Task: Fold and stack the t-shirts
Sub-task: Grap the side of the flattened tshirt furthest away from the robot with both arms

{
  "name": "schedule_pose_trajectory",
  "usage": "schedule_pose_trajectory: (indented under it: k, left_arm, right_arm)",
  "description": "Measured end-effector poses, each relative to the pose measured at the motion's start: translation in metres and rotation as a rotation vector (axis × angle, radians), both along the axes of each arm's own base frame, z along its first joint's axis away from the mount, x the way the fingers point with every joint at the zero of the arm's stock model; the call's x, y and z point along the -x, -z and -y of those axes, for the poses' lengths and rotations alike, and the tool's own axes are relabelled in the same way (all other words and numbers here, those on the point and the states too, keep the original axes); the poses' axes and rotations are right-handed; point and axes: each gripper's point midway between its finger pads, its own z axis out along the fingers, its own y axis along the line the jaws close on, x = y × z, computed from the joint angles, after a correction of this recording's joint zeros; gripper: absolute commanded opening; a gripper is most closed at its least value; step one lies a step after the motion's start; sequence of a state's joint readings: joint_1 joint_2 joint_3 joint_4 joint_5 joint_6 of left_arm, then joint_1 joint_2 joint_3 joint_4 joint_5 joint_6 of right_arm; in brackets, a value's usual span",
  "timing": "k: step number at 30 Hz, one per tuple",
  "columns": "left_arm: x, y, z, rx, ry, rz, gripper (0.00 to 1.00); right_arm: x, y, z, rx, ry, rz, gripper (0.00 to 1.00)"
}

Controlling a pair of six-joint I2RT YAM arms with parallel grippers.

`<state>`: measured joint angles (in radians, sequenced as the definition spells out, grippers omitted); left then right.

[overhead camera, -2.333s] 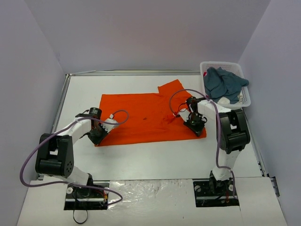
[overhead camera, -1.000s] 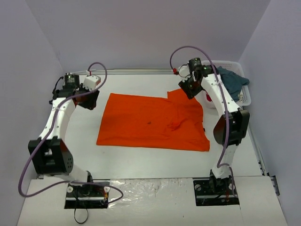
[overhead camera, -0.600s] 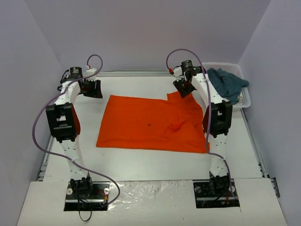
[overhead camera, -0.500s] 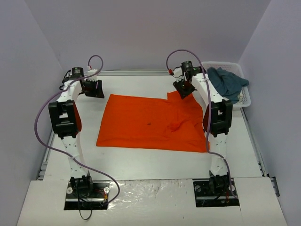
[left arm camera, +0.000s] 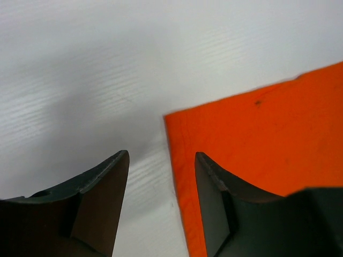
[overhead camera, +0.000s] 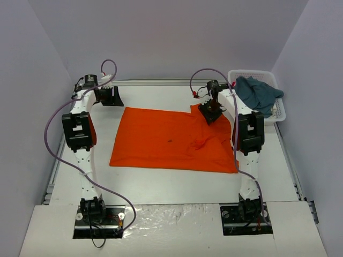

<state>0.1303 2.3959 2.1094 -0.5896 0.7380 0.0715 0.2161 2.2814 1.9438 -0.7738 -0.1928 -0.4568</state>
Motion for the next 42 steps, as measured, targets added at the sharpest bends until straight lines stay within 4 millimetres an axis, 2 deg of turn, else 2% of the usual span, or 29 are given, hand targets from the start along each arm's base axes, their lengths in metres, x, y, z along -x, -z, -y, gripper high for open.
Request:
schedule_pose_trajectory:
  k: [3,7,14,21,29,34,42]
  left_arm:
    - [-0.01,0.012,0.001,0.01,0.002,-0.007,0.51]
    - [-0.013,0.026,0.005,0.017,0.009,-0.03,0.51]
    - [-0.014,0.018,0.025,0.015,0.046,-0.018,0.51]
    - [-0.008,0.029,0.048,-0.035,0.095,-0.037,0.48]
    - [-0.014,0.034,0.038,-0.137,0.052,-0.027,0.45]
    - [-0.019,0.037,0.026,-0.202,0.026,-0.013,0.23]
    - [-0.019,0.038,0.027,-0.205,0.032,-0.01,0.28]
  right_arm:
    - [0.0,0.0,-0.001,-0.003,-0.001,0.001,0.32]
    - [-0.001,0.0,-0.001,-0.005,-0.002,0.003,0.32]
    - [-0.001,0.0,-0.001,-0.002,-0.008,0.005,0.32]
    - [-0.002,0.001,0.003,0.013,-0.013,0.007,0.32]
    - [0.005,0.005,0.012,0.023,-0.016,-0.012,0.33]
    - [0.005,0.005,0.014,0.024,-0.015,-0.01,0.33]
    - [0.004,0.004,0.016,0.036,-0.012,-0.008,0.33]
